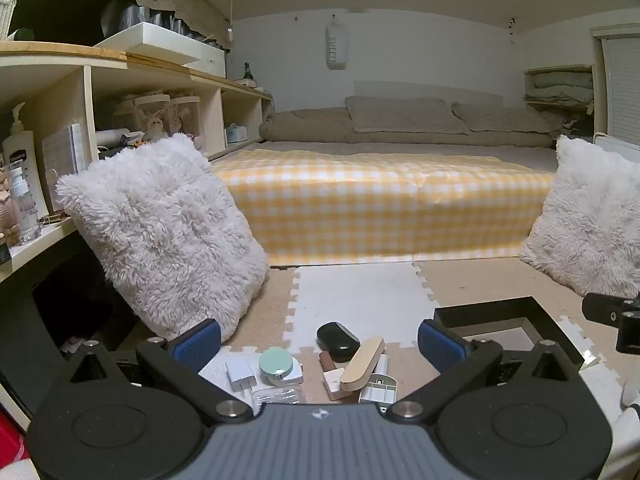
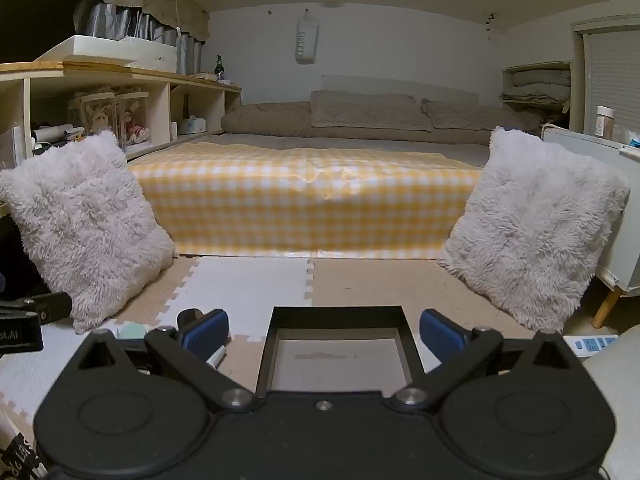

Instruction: Organize rigid objects

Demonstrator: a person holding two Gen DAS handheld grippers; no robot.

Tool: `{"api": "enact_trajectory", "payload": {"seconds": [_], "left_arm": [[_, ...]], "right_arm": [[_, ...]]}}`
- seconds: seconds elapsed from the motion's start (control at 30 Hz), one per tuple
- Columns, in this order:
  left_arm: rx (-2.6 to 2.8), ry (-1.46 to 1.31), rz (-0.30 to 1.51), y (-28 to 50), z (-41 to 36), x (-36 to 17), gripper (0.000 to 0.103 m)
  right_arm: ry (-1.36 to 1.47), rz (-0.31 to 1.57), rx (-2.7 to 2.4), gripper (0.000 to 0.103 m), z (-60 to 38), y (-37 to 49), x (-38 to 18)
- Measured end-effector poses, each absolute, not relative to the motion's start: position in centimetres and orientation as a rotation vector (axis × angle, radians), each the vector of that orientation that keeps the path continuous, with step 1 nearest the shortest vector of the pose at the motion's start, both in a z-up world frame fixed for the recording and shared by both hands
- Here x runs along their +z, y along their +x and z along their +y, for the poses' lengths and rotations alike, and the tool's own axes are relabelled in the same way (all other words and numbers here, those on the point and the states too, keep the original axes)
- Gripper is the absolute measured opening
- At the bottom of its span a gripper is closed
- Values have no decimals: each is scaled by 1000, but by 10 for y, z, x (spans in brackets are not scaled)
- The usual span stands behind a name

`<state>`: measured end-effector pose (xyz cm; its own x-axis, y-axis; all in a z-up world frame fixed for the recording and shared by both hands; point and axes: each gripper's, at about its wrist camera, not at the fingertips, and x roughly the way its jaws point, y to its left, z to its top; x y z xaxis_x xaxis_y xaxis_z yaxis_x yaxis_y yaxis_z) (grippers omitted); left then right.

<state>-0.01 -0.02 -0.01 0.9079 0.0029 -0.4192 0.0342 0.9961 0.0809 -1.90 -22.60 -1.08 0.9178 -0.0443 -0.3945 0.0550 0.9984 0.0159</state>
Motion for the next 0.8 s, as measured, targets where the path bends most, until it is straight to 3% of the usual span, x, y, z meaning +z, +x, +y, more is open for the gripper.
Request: {"api": "enact_trajectory", "payload": {"seconds": [0.8], "left_arm": [[-17,85,432,0,0,0,103]], "right_arm": [[23,404,-52,103,-225,-19,-11]]}}
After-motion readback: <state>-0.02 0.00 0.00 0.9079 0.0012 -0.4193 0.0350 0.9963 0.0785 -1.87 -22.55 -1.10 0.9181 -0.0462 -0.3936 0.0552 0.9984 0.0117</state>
